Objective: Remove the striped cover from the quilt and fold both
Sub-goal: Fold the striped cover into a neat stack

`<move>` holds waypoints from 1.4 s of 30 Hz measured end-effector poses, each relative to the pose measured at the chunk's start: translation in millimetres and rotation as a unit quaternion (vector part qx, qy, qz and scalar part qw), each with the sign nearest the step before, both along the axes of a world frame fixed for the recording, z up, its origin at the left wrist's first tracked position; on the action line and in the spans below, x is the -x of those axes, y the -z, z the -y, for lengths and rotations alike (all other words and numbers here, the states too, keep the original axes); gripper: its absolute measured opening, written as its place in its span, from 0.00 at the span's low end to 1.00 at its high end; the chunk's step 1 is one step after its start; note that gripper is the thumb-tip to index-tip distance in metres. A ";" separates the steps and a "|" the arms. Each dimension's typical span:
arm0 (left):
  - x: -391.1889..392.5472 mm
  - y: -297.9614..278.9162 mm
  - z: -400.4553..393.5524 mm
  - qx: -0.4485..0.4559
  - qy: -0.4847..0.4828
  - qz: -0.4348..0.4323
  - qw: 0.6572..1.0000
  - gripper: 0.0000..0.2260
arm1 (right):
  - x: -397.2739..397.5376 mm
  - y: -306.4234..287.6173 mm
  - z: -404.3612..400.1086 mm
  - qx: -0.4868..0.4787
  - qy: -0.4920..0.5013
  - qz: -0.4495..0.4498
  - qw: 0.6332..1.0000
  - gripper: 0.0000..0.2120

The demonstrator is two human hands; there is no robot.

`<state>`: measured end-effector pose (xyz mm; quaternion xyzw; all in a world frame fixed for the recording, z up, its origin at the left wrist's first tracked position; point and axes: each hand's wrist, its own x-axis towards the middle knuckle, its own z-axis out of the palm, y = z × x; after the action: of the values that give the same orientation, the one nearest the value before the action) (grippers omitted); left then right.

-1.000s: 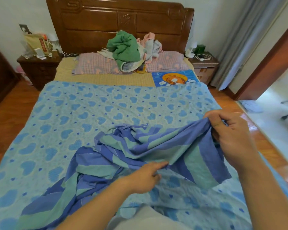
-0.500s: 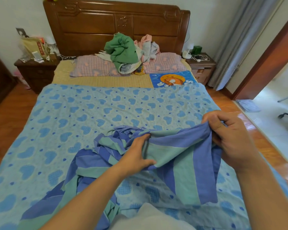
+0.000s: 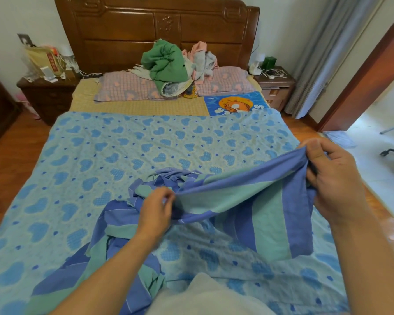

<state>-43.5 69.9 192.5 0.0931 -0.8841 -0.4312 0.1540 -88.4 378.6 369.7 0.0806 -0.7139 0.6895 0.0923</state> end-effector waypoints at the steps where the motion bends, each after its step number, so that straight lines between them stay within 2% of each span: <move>1: -3.6 -17.7 4.7 -0.019 -0.047 -0.090 0.995 0.07 | 3.3 3.7 -3.5 -0.006 0.031 0.002 0.999 0.14; 2: -9.3 -35.3 6.9 -0.014 -0.066 -0.196 0.978 0.06 | 6.6 7.9 -7.0 -0.010 0.064 0.004 0.998 0.13; 3: -15.1 -49.1 6.3 0.021 -0.036 -0.283 0.958 0.04 | 10.1 11.8 -10.4 -0.016 0.095 0.005 0.995 0.13; 4: -19.8 -57.6 3.6 0.071 0.047 -0.326 0.942 0.03 | 13.9 15.2 -12.9 -0.025 0.121 0.005 0.992 0.12; 5: -25.9 -57.8 -0.8 0.132 0.154 -0.304 0.931 0.03 | 17.3 17.8 -13.4 -0.032 0.140 0.009 0.990 0.13; 7: -40.6 -37.1 -8.2 0.237 0.335 -0.151 0.899 0.03 | 23.7 20.6 -8.2 -0.038 0.159 0.015 0.986 0.14; 9: -49.2 -4.1 -12.0 0.261 0.384 -0.004 0.885 0.05 | 30.2 21.6 -2.9 -0.053 0.160 0.015 0.986 0.15; 12: -58.4 31.3 -15.3 0.163 0.370 0.144 0.903 0.06 | 30.3 20.6 7.5 -0.077 0.132 0.007 0.988 0.15; 13: -57.4 35.8 -18.1 0.118 0.374 0.177 0.903 0.05 | 30.0 16.9 12.0 -0.077 0.112 0.007 0.991 0.14; 15: -51.2 38.0 -23.5 0.091 0.363 0.194 0.907 0.06 | 30.0 4.2 21.7 -0.075 0.068 -0.001 0.995 0.14; 17: -38.9 30.1 -24.3 0.093 0.317 0.184 0.926 0.09 | 30.0 -15.7 32.3 -0.084 0.031 -0.036 0.995 0.13; 20: -10.1 -1.4 -20.4 0.077 0.214 0.066 0.972 0.09 | 30.8 -53.6 44.2 -0.080 -0.020 -0.097 0.992 0.12; 21: -0.3 -16.1 -19.6 0.061 0.191 0.033 0.979 0.07 | 32.5 -65.1 46.1 -0.078 -0.029 -0.114 0.990 0.12; 22: 7.9 -30.2 -20.2 0.046 0.189 0.014 0.981 0.03 | 34.5 -75.4 47.9 -0.076 -0.032 -0.127 0.988 0.12; 23: 12.7 -44.2 -23.3 0.038 0.196 0.006 0.980 0.03 | 36.5 -84.6 50.2 -0.074 -0.032 -0.136 0.987 0.11; 25: 13.3 -62.3 -33.2 0.025 0.201 -0.009 0.979 0.12 | 40.5 -100.8 57.8 -0.071 -0.026 -0.147 0.986 0.12; 28: 10.2 -72.2 -42.7 -0.023 0.141 -0.064 0.988 0.15 | 46.8 -123.2 71.5 -0.082 -0.019 -0.175 0.981 0.12; 33: 35.5 -97.8 -25.1 0.002 0.108 -0.063 0.992 0.14 | 59.7 -174.9 97.0 -0.071 -0.022 -0.247 0.966 0.11; 38: 54.5 -109.1 -12.3 -0.012 0.203 0.005 0.979 0.08 | 80.3 -216.8 120.7 -0.053 0.001 -0.264 0.963 0.12; 42: 54.7 -85.3 -11.8 0.003 0.147 0.028 0.989 0.04 | 93.4 -224.9 127.5 -0.030 0.019 -0.247 0.968 0.13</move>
<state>-98.1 81.6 277.9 -0.0265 -0.8933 -0.4439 0.0647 -181.8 251.1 594.6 0.2382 -0.6905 0.6245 0.2765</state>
